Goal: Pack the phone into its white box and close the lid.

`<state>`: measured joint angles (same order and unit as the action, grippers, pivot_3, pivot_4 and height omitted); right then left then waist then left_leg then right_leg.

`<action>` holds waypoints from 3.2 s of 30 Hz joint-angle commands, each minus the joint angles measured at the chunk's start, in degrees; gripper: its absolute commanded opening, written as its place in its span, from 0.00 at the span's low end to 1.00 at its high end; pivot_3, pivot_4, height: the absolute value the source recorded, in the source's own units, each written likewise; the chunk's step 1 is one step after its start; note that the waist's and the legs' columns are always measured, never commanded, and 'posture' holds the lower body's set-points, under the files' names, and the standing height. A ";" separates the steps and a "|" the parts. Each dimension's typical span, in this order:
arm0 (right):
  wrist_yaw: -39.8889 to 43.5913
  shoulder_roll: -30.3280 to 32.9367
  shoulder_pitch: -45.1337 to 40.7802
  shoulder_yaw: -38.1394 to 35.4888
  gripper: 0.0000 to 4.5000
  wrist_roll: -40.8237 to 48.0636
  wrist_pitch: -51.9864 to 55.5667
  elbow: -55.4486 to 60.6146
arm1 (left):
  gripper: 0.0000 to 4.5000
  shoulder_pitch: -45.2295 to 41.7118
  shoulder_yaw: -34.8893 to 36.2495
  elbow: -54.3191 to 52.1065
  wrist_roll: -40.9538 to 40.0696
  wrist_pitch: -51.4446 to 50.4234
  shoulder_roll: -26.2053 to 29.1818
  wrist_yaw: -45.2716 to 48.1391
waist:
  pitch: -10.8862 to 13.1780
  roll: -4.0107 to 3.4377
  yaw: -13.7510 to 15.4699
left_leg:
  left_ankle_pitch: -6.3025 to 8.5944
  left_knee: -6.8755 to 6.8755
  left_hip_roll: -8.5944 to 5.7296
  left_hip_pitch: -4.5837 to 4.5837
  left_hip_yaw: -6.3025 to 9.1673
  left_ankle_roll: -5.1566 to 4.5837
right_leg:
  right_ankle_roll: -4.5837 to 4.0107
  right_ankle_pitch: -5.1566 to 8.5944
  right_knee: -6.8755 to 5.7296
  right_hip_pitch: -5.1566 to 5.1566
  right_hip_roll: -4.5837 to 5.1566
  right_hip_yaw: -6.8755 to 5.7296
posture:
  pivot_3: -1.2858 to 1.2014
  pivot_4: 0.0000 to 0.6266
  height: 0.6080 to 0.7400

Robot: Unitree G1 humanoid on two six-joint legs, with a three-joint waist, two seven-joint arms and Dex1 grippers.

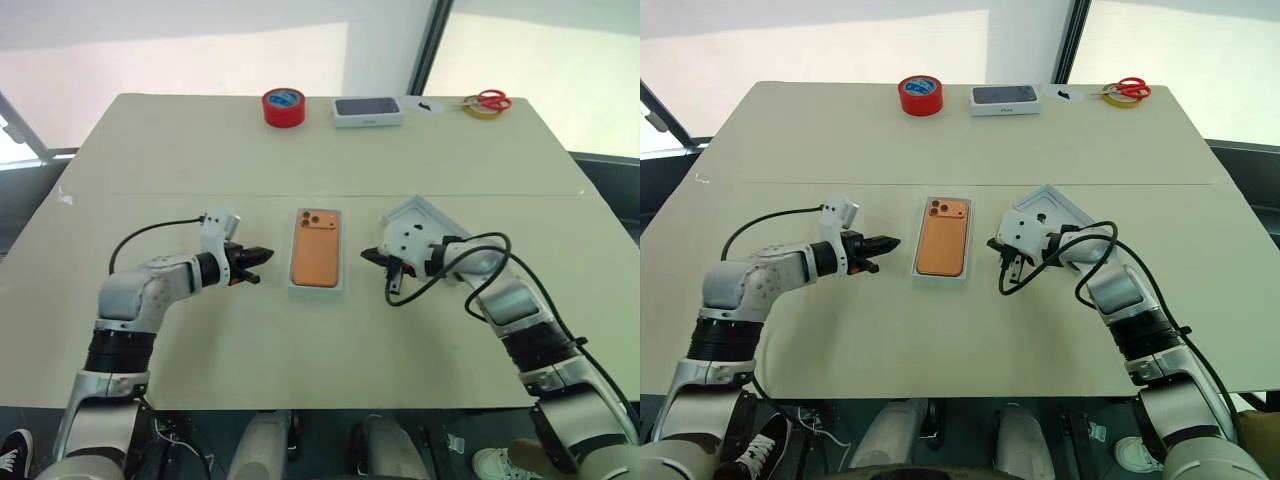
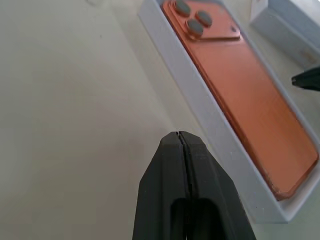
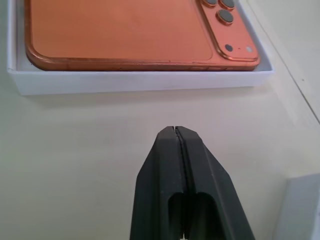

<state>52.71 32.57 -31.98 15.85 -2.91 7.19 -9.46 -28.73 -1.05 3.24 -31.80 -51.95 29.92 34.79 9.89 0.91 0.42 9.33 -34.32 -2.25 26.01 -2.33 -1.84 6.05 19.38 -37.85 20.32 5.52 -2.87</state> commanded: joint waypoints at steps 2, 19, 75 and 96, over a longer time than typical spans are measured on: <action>-1.80 -0.70 -1.00 0.55 0.00 -2.30 -3.02 -0.79 | 0.01 -1.13 -3.49 -0.02 4.28 5.03 -1.36 1.79 | 0.00 0.00 0.07 | 0.01 0.00 0.00 0.00 0.00 0.00 | 0.00 0.00 0.00 0.06 0.00 0.00 | 0.52 0.24 0.96; 4.60 12.40 12.76 -10.11 0.00 4.99 4.66 13.33 | 0.01 -6.66 -13.95 2.92 9.62 5.88 -15.17 6.20 | 0.00 -0.03 0.44 | 0.10 -0.43 0.02 0.28 0.04 -0.32 | 0.00 0.00 0.06 -0.18 0.03 -0.05 | 0.52 0.24 0.96; -1.47 15.73 -3.13 -4.06 0.99 9.51 52.50 16.19 | 0.85 11.86 2.99 -9.38 4.61 39.26 4.86 35.08 | 0.07 -0.34 -1.11 | 0.59 -0.63 0.02 0.45 0.11 -0.89 | -0.03 0.00 0.16 0.13 0.13 -0.08 | 0.52 0.24 0.96; -5.09 13.38 -4.31 -1.95 0.01 10.40 57.40 11.75 | 0.85 13.23 1.49 -12.10 5.84 35.30 3.57 27.89 | 0.06 -0.40 -1.25 | 0.61 -0.65 0.02 0.42 0.11 -0.94 | -0.02 -0.01 0.16 0.08 0.11 -0.08 | 0.52 0.24 0.96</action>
<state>49.28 46.99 -36.99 14.59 7.15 63.58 2.37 -14.46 0.27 -6.82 -24.49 -16.11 33.67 63.22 9.95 0.51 -0.84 9.94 -34.97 -2.23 26.42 -2.22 -2.78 6.04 19.37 -37.68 20.40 5.63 -2.95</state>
